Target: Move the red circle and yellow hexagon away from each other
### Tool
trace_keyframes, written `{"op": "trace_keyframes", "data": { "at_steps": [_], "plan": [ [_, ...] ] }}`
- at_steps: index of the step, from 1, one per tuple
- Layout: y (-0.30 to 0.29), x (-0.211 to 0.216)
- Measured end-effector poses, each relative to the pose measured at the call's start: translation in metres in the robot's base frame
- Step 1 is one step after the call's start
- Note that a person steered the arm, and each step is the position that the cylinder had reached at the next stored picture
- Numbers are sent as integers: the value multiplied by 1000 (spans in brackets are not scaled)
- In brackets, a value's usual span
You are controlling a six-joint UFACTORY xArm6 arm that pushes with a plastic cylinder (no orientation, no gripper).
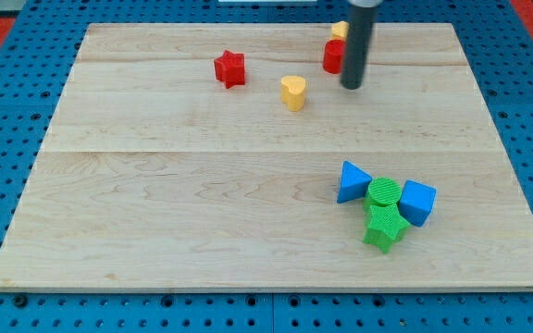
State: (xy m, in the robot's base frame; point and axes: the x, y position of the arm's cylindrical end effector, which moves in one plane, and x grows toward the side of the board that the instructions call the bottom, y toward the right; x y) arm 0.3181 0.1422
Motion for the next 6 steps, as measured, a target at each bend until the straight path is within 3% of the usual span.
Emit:
{"op": "trace_keyframes", "data": {
  "at_steps": [1, 2, 3, 4, 6],
  "plan": [
    [41, -39],
    [21, -86],
    [-11, -101],
    [-35, -97],
    [-21, -20]
  ]
}}
